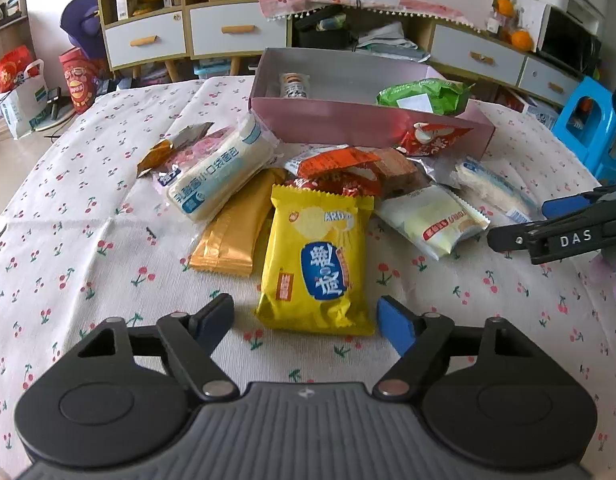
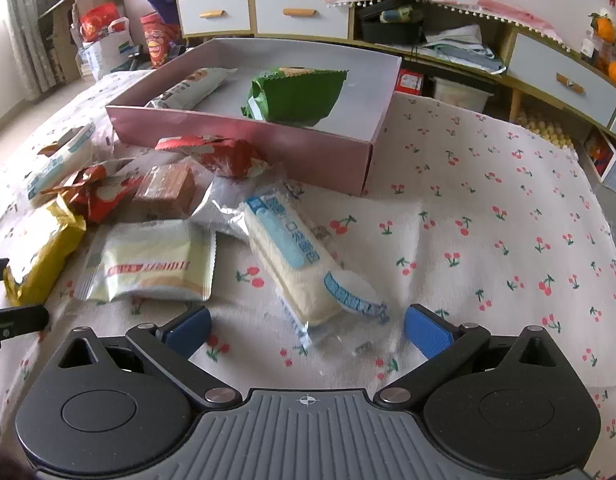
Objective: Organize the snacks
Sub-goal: 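Withdraw both tools and reach toward the remaining snacks, then grasp the white bread pack with the right tool while the left tool grasps the yellow cracker pack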
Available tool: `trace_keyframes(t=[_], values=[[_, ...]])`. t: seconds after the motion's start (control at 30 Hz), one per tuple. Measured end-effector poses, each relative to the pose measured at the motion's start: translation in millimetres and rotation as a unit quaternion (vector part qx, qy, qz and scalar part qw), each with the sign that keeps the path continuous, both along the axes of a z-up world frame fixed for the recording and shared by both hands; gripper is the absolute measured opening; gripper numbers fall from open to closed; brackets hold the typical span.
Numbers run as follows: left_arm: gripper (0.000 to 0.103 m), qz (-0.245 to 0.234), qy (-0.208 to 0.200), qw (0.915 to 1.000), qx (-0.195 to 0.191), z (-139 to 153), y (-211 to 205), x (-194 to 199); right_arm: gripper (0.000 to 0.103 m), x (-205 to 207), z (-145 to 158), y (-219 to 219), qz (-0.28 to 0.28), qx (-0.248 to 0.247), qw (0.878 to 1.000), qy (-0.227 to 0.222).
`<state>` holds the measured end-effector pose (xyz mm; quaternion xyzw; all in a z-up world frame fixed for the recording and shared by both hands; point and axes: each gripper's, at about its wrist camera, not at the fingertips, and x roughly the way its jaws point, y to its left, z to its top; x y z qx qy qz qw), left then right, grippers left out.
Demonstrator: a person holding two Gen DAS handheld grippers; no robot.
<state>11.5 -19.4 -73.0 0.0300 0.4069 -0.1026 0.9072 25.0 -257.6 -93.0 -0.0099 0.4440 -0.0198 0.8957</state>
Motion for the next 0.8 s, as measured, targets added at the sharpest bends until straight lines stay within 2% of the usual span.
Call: trace_keyframes(t=[0.1,0.4,0.6,0.8], values=[[0.067,-0.007,-0.001,1.0,0.001,1,-3,4,0.103,5,0,1,-0.006,-0.001,1.0,-0.001],[0.065,-0.019,0.006,0.9998,0.005,3,-8,14,0.102,13,1,5,-0.009,-0.012,1.0,0.0],[0.057,-0.018,0.014,0.9997,-0.003,5,-4,16,0.093,13,5,8,-0.003,-0.009,1.0,0.005],[0.055,-0.015,0.027,0.9993,-0.021,7,2,19,0.092,4,9,17,0.04,0.013,0.999,0.033]])
